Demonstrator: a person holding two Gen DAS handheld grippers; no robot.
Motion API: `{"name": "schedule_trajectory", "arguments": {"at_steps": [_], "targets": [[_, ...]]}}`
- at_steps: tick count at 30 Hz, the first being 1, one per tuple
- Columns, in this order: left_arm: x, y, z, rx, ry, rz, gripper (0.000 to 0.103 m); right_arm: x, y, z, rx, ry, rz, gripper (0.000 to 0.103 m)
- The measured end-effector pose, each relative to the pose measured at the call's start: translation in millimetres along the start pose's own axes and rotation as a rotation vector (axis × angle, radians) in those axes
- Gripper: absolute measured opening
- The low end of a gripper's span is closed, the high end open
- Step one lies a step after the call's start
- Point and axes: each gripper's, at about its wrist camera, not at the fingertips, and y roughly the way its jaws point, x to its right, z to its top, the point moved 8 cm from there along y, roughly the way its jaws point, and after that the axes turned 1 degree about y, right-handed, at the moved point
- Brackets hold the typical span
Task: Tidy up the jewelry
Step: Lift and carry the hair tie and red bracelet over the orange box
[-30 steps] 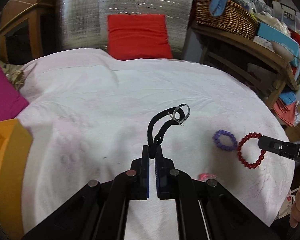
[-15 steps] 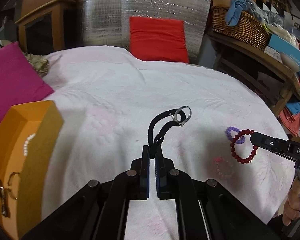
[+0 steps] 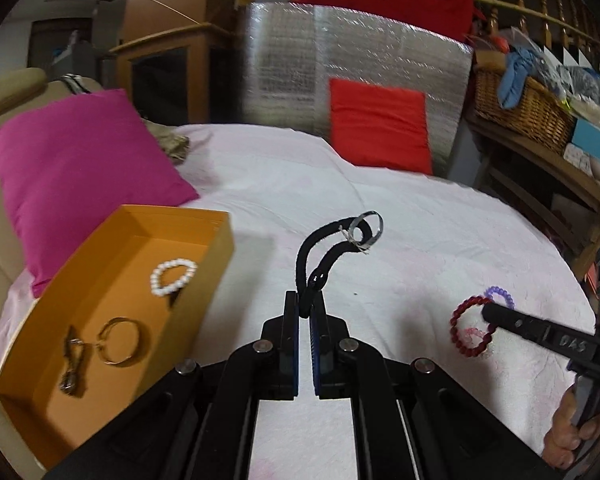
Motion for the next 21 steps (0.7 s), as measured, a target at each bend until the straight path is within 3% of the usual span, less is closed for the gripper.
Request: {"name": "schedule_trajectory", "arguments": {"at_steps": [12,21], "targets": [[-92.5,-36.1,-15.6,0.033,-0.1,0.175,0.005,-74.9,26.1,-24.9,-0.031,-0.093,0.062,0.011],[-148.6,-48.2,-28.1,0.028,-0.16,0.31,0.005,-168.0,56.2,-21.3,-0.048,-0.171,0.178,0.011]]}}
